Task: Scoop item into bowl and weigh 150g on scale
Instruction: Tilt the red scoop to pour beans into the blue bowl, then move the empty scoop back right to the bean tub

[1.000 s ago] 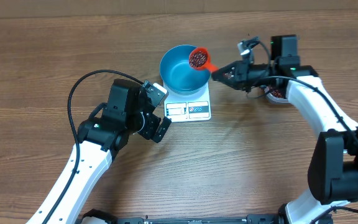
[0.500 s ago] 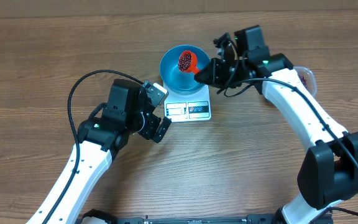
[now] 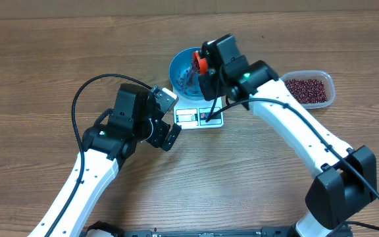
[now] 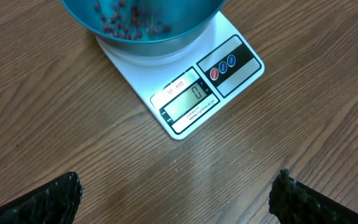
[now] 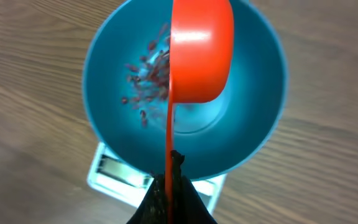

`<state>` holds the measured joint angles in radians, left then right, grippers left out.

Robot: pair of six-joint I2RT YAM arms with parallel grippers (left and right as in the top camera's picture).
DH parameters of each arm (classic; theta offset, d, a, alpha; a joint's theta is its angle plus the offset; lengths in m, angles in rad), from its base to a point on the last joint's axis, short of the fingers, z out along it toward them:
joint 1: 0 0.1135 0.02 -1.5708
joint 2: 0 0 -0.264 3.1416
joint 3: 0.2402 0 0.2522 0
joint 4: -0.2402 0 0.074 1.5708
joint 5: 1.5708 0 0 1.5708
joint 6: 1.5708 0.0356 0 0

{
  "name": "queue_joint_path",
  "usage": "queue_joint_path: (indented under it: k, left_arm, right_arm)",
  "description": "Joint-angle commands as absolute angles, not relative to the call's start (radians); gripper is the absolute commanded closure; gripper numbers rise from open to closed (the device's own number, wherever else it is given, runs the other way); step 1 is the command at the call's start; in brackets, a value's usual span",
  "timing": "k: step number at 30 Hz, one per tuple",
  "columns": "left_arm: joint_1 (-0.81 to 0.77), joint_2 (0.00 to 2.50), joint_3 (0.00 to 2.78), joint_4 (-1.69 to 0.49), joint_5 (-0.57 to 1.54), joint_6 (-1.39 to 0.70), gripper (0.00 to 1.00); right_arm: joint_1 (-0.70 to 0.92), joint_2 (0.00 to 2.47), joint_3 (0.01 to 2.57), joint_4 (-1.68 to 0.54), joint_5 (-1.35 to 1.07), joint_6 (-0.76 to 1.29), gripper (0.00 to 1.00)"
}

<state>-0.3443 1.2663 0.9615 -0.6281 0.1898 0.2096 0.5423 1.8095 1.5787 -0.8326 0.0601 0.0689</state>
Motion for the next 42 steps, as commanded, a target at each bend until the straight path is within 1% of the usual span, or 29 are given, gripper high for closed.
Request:
queue_joint_path:
  k: [1, 19, 28, 34, 39, 42]
  left_arm:
    - [-0.339, 1.272, 0.958, -0.627, 0.183, 0.198, 0.01]
    - [-0.339, 1.272, 0.958, -0.627, 0.183, 0.198, 0.01]
    - [-0.339, 1.272, 0.958, -0.627, 0.183, 0.198, 0.00]
    - [-0.339, 1.272, 0.958, -0.627, 0.184, 0.198, 0.00]
    - [-0.339, 1.272, 0.958, -0.627, 0.183, 0.198, 0.00]
    - [-0.339, 1.272, 0.958, -0.627, 0.183, 0.198, 0.00]
  right_arm:
    - [0.567, 1.809, 1.608, -0.830, 0.204, -0.012, 0.96]
    - [0.660, 1.809, 1.608, -0.858, 0.455, -0.114, 0.96]
    - [0.656, 1.801, 1.608, -0.851, 0.391, -0.075, 0.96]
    - [0.568, 1.729, 1.612, -0.859, 0.202, -0.044, 0.96]
    - [0.432, 1.633, 1.612, -0.908, 0.085, -0.022, 0.96]
    - [0.342, 1.578, 1.612, -0.961, 0.065, -0.022, 0.96]
